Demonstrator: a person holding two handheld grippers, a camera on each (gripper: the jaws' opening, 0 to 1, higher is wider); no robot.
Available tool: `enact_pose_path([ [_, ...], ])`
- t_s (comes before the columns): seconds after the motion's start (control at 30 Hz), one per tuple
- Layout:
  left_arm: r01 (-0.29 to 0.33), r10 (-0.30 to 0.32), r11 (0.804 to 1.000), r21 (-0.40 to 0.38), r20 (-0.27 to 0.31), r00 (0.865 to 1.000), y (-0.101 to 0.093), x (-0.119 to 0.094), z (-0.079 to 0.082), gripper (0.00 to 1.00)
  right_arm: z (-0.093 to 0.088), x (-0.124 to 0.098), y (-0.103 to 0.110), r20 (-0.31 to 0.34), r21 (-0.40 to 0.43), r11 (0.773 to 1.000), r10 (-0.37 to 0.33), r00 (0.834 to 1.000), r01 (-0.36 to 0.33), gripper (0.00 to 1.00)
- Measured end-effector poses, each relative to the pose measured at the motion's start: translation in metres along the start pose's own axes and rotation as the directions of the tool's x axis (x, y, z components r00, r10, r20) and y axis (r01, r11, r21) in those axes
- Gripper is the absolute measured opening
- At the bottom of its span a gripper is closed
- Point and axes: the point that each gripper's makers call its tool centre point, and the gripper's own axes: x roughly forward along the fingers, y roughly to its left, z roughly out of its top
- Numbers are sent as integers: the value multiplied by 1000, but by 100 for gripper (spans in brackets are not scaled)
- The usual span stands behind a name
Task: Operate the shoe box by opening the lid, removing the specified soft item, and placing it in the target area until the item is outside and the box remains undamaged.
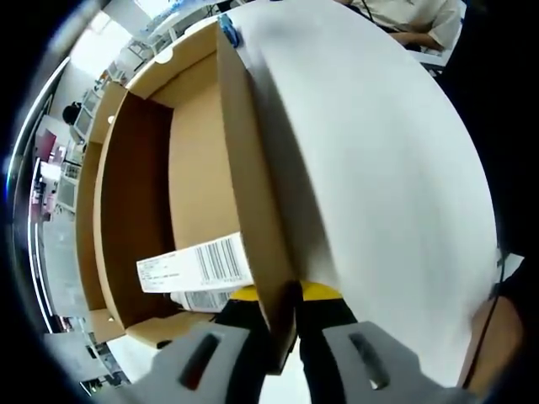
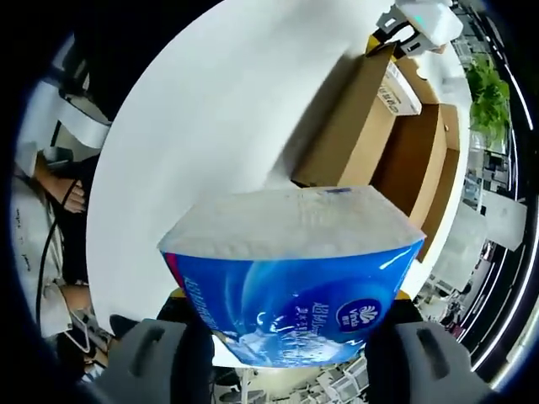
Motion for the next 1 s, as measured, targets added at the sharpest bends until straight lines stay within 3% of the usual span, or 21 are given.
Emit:
enact_pose_path([
  [0.2, 1, -1, 1000, 1, 5, 1000, 0, -1, 0, 9, -3, -1, 4, 2, 39, 999, -3, 1000, 3, 73],
  [0.67, 0, 0, 1000, 0, 4, 1000, 0, -2, 0, 9, -12, 6, 58, -2, 175, 982, 77, 997, -76, 72],
  [1.0, 0, 0, 1000, -2, 2, 1000, 0, -2, -1, 9, -15, 19, 76, 13, 240, 965, 111, 994, -111, 72],
])
